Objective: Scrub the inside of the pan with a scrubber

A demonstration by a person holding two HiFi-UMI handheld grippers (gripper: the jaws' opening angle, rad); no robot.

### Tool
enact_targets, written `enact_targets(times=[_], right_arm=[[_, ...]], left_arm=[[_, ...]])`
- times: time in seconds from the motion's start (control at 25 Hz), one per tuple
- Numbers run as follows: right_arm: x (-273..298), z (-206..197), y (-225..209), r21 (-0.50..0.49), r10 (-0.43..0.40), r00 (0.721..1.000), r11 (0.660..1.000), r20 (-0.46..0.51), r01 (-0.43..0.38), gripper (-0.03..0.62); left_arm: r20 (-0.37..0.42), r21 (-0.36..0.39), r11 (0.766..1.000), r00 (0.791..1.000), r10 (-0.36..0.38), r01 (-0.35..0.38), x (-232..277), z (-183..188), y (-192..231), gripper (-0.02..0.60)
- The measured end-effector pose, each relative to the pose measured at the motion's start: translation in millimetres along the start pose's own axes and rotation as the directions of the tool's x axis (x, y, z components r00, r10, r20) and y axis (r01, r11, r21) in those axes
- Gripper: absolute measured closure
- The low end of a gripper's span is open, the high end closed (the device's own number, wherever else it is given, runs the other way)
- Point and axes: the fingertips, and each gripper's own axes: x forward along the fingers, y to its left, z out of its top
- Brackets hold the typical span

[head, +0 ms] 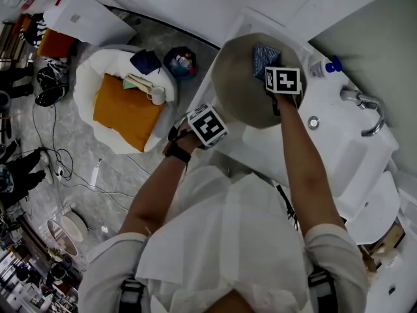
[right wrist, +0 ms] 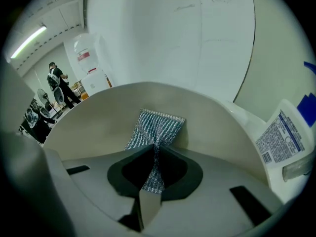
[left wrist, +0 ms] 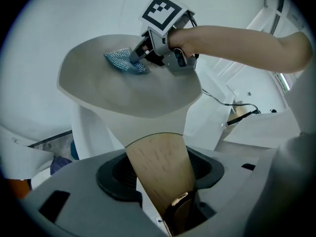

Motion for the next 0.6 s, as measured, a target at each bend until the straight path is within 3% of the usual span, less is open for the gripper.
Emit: enact_targets(times=[0.28,0.6], right_arm=[[12,14,8,-0.037,-0.023,0.999,0.999,0.024,0.024,0.565],[21,31,55,-0.125,0.077,0.996,0.99,0.041,-0.072,0.565]], left_arm=[[-0.025,0.024,1.0,1.0,0.009,-0.008,-2,1,5,0.318],[-0.023,0.024,1.0,1.0,0.009,-0.008,-1,2,5,0.318]])
